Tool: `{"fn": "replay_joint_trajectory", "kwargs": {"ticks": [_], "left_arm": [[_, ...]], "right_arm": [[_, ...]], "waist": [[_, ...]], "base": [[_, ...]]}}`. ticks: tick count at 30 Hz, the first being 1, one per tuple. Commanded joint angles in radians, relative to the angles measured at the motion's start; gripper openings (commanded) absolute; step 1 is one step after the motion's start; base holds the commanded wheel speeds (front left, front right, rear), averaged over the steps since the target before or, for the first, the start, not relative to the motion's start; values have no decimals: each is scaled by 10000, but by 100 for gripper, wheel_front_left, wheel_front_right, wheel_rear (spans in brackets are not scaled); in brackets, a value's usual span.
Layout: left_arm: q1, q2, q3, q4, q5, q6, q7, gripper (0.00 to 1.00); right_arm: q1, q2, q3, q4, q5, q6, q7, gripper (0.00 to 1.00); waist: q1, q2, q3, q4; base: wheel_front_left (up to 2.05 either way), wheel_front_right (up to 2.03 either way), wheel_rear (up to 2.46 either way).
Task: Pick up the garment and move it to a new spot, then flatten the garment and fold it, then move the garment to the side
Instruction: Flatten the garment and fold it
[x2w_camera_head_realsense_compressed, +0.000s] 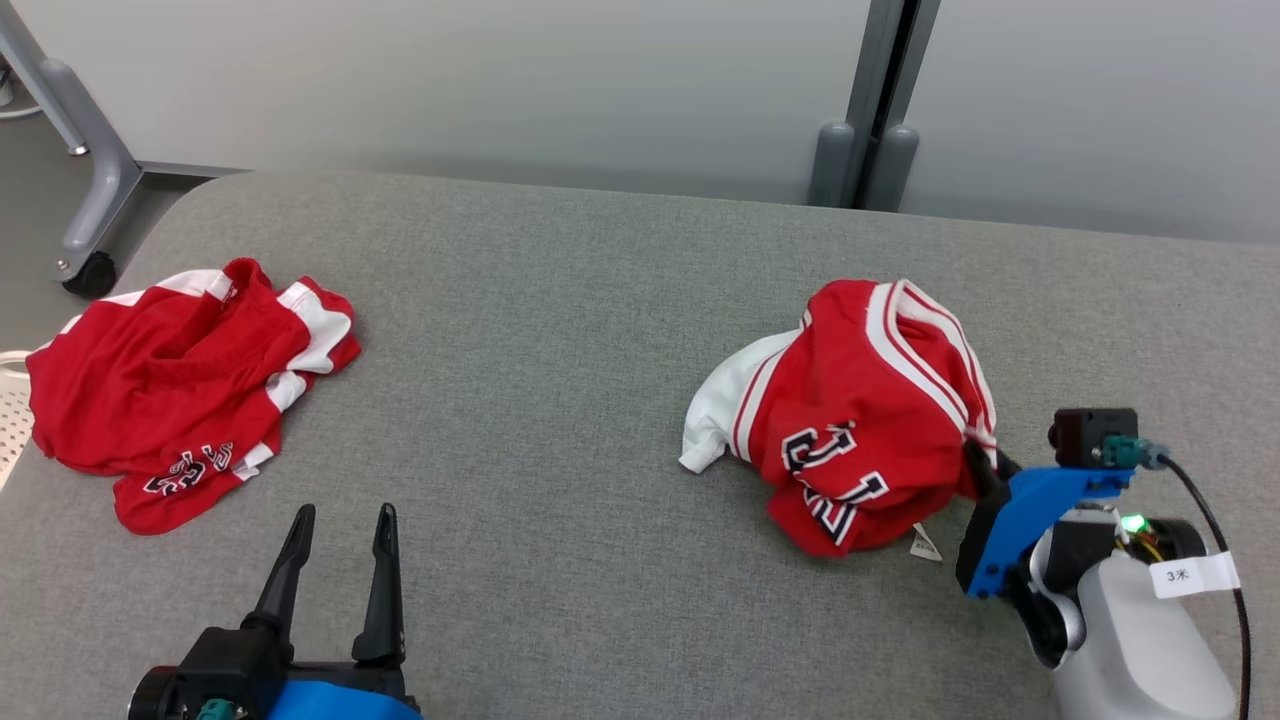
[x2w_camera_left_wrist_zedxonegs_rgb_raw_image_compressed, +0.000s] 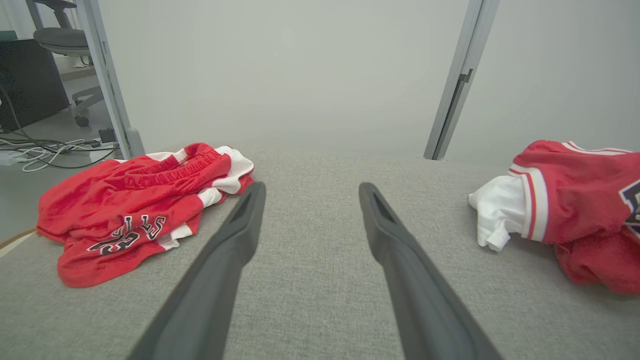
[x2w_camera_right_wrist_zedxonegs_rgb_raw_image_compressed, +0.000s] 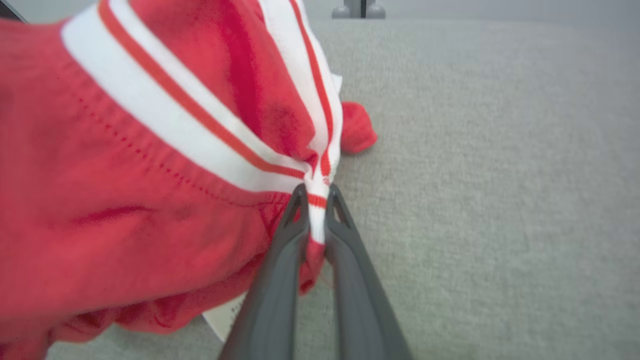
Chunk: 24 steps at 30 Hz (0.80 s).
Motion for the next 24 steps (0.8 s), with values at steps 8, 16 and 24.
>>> {"fn": "replay_joint_trajectory", "kwargs": {"ticks": [8, 16, 24], "left_arm": [[114, -105, 100, -129, 108, -14, -28, 100], [-81, -176, 108, -238, 145, -66, -30, 100], [-322, -264, 38, -344, 196, -101, -28, 100]], "right_arm": [[256, -51, 797, -3793, 657, 1, 631, 0], [-2, -51, 2041, -7675, 1575, 1, 2225, 0], [-1978, -47, 3617, -7017, 3362, 3, 2221, 0]], "waist": [[-1, -2, -242, -261], [-1, -2, -288, -294], [-1, -2, -163, -99]], "base": [[0, 0, 0], [0, 0, 0], [0, 0, 0]]}}
